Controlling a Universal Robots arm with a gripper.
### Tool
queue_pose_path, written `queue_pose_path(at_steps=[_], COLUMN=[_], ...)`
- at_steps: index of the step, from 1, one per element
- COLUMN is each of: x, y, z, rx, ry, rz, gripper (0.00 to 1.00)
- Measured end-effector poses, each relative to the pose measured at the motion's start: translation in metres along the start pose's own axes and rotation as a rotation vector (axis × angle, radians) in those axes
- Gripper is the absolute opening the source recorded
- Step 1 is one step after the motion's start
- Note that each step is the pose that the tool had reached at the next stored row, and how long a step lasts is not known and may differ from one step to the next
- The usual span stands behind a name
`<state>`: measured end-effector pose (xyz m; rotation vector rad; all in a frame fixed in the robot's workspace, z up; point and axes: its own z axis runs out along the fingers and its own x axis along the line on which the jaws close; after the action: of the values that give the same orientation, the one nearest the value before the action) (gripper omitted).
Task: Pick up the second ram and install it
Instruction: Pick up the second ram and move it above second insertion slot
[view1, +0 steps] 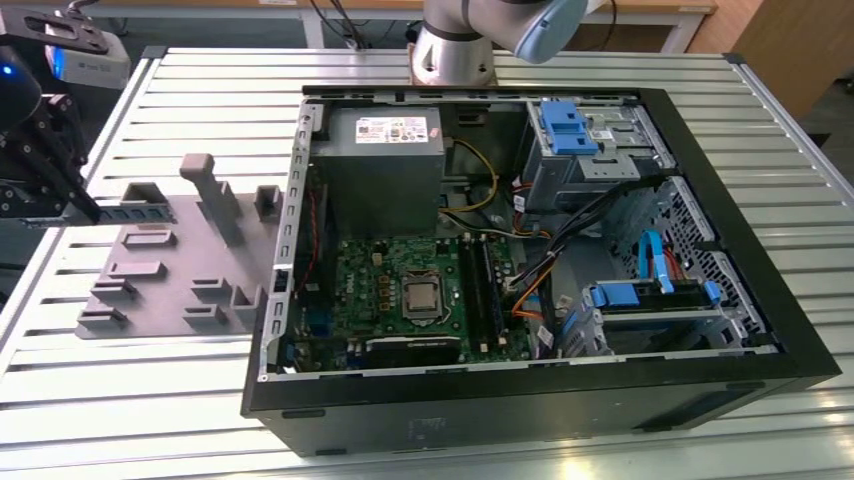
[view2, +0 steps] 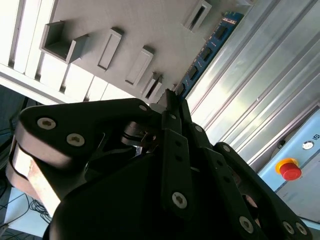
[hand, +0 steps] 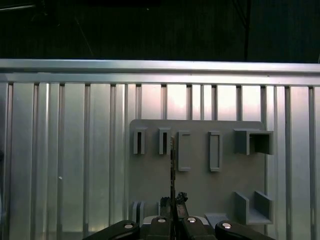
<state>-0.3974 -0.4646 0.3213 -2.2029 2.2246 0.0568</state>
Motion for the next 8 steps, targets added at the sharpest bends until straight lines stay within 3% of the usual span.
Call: queue_pose_path(at_steps=[8], x=[-0.0001], y=[0.0001], z=[-0.0041], rx=[0.0001], ry=[-0.0001], rz=[0.0], gripper=[0.14])
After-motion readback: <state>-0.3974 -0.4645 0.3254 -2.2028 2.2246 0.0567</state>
